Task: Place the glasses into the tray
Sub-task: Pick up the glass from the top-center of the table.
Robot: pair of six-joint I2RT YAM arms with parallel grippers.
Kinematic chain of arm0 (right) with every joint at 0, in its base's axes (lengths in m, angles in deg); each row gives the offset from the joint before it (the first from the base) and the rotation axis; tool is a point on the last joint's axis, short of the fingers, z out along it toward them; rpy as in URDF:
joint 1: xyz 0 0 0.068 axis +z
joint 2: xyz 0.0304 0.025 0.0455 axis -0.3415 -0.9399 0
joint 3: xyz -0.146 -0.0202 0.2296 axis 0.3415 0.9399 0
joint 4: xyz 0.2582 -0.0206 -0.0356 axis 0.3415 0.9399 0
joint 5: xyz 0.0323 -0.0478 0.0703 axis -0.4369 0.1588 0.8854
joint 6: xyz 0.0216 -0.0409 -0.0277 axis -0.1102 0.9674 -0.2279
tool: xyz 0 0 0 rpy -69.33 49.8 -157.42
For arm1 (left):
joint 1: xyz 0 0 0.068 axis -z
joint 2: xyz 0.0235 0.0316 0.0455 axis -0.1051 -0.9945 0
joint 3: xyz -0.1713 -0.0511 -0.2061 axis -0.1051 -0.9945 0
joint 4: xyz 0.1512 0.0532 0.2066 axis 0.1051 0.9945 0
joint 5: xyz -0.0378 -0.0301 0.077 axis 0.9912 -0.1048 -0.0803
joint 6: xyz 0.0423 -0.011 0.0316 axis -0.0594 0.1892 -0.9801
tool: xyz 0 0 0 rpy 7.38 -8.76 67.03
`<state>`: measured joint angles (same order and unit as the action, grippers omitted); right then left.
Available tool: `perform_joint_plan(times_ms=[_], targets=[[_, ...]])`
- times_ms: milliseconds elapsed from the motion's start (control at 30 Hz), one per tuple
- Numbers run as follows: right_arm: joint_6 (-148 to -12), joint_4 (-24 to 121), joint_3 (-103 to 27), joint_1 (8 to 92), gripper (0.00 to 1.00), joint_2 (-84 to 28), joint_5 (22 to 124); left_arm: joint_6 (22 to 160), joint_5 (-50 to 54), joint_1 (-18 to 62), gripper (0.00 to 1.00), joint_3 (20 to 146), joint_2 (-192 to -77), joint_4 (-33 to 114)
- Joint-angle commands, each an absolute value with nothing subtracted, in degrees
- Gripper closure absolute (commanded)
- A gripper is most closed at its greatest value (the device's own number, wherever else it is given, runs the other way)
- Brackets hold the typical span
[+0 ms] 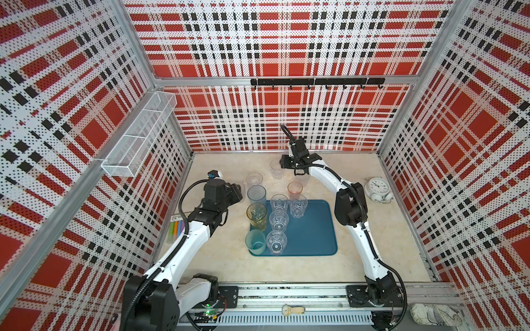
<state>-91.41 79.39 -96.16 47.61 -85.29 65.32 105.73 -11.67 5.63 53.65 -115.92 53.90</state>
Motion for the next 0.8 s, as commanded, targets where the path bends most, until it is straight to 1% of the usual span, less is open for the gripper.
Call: perform_joint_plan(times_ms=[0,167,467,600,767], targets=[[-92.02,79.79,-99.21,47.84,0.46,-88.12,66.27,105.34,-12.29,6.09,0.43,53.07,-115.21,52.27],[-91.97,80.3,-99.21,47.88,0.52,-89.79,65.28,105.44,-11.9,6.5,0.43,52.68,-115.61,51.65],[-92.64,77.99,-93.84,47.89,0.66,-86.53,64.43,105.49,-11.71,6.69,0.42,52.36,-116.01,51.04],[-92.39,77.89,-93.48,47.9,0.74,-85.49,64.08,105.43,-11.71,6.79,0.42,52.37,-116.01,50.95],[-92.16,77.88,-93.06,47.83,0.8,-84.2,64.51,105.25,-11.84,6.76,0.42,52.38,-115.74,50.95]])
